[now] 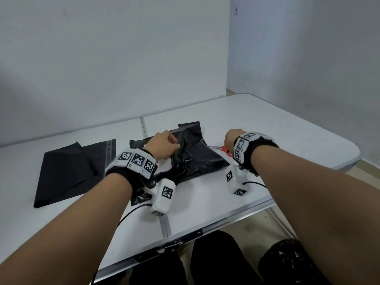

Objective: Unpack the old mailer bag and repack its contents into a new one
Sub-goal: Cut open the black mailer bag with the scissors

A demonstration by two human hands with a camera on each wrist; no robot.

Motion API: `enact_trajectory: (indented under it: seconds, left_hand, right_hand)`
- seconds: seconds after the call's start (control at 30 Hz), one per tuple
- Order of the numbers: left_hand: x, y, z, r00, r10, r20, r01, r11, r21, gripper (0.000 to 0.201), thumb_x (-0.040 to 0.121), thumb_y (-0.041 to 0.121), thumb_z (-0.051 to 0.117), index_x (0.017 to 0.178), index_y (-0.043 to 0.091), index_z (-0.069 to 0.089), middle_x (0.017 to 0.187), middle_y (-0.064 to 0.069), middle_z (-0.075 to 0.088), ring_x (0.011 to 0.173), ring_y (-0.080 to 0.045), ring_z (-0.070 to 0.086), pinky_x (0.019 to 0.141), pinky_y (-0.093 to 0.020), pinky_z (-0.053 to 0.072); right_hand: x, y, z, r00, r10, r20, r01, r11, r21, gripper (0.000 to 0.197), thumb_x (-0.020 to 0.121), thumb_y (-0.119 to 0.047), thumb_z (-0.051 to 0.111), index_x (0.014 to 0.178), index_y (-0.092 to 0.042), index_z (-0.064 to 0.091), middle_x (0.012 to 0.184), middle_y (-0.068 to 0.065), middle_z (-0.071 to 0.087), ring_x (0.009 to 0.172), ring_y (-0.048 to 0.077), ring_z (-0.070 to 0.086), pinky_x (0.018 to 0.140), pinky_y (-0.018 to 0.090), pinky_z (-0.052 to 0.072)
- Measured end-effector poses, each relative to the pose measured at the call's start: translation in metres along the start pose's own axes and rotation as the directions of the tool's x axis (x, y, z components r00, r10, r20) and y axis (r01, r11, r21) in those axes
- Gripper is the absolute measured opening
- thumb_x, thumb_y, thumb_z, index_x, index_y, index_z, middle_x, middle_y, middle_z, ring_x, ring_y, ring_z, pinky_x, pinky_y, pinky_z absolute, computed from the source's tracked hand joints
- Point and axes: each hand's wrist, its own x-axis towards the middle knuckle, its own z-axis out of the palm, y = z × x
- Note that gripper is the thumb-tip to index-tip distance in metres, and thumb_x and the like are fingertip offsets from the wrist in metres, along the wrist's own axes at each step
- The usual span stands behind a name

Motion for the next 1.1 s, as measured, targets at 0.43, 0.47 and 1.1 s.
enact_trajectory:
  seconds: [0.43,0.47,1.1]
  left_hand:
    - [-0.02,-0.001,0.012,0.99,-0.083,0.117,0.049,0.962,0.27,0.017,0.079,0.026,0.069,0.073,0.012,0.061,0.074,-0.004,0.057,0.079,-0.022,0.054,0.066,-0.025,0.041]
    - [-0.02,-0.003,0.012,0.993,-0.075,0.096,0.051,0.971,0.233,0.013,0.08,0.024,0.069,0.077,0.011,0.068,0.074,-0.004,0.06,0.079,-0.02,0.056,0.07,-0.025,0.044]
    - [-0.019,-0.025,0.021,0.993,-0.116,-0.024,0.097,0.915,-0.391,0.015,0.083,0.01,0.067,0.068,0.015,0.064,0.069,-0.002,0.06,0.064,-0.012,0.055,0.056,-0.02,0.046]
  right_hand:
    - [-0.043,0.006,-0.005,0.997,0.029,-0.07,0.064,0.164,0.984,0.018,0.089,0.009,0.053,0.093,-0.009,0.052,0.078,0.013,0.058,0.042,0.008,0.06,0.047,0.012,0.049]
    - [-0.05,0.0,-0.005,0.998,-0.039,-0.043,0.045,0.05,0.998,0.018,0.09,0.009,0.053,0.093,-0.009,0.054,0.076,0.01,0.056,0.044,0.007,0.059,0.046,0.01,0.047]
    - [-0.11,-0.039,0.013,0.785,-0.466,0.409,-0.324,0.254,0.911,0.044,0.091,-0.048,0.052,0.106,-0.006,0.056,0.063,0.003,0.067,0.067,0.013,0.058,0.041,0.017,0.048]
